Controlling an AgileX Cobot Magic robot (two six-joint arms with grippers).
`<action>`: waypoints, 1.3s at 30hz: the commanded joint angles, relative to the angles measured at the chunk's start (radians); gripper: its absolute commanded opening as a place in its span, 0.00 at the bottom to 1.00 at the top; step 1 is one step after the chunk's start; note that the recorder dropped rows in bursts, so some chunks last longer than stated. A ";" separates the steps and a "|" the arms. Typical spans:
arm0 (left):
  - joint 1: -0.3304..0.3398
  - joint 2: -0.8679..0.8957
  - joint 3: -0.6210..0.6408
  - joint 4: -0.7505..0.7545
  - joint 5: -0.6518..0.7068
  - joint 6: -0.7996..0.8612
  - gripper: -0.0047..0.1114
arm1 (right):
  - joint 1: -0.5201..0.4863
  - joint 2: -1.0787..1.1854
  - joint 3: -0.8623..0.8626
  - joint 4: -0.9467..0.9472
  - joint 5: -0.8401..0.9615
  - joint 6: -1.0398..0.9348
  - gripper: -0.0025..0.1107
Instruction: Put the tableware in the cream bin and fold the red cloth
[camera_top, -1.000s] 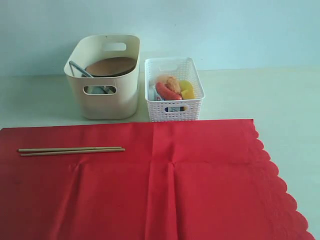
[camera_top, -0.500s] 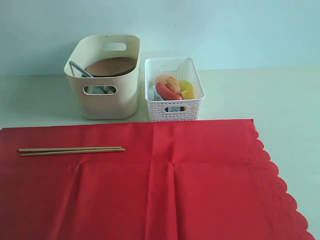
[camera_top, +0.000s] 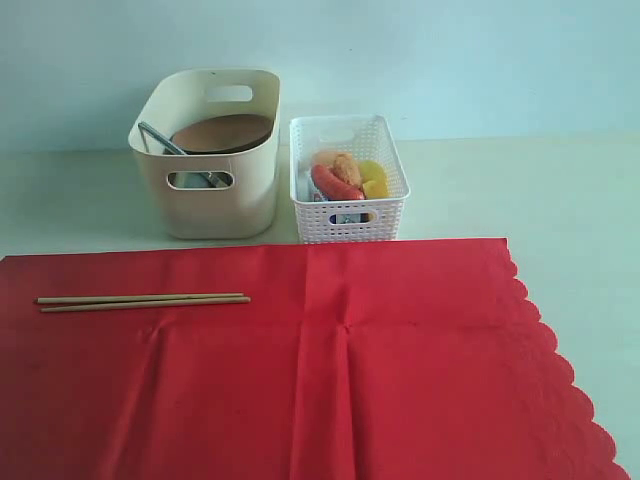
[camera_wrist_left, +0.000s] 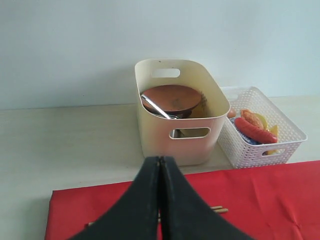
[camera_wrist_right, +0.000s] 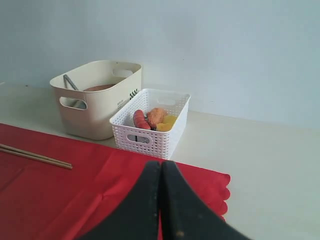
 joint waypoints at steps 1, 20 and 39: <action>-0.006 0.012 -0.008 0.000 -0.008 0.004 0.04 | -0.006 -0.003 0.006 -0.005 -0.016 -0.006 0.02; -0.006 1.104 -0.526 0.000 0.425 0.640 0.04 | -0.006 -0.003 0.006 0.029 -0.018 -0.010 0.02; -0.008 1.326 -0.668 -0.196 0.518 1.081 0.43 | -0.006 -0.003 0.006 0.029 -0.020 -0.010 0.02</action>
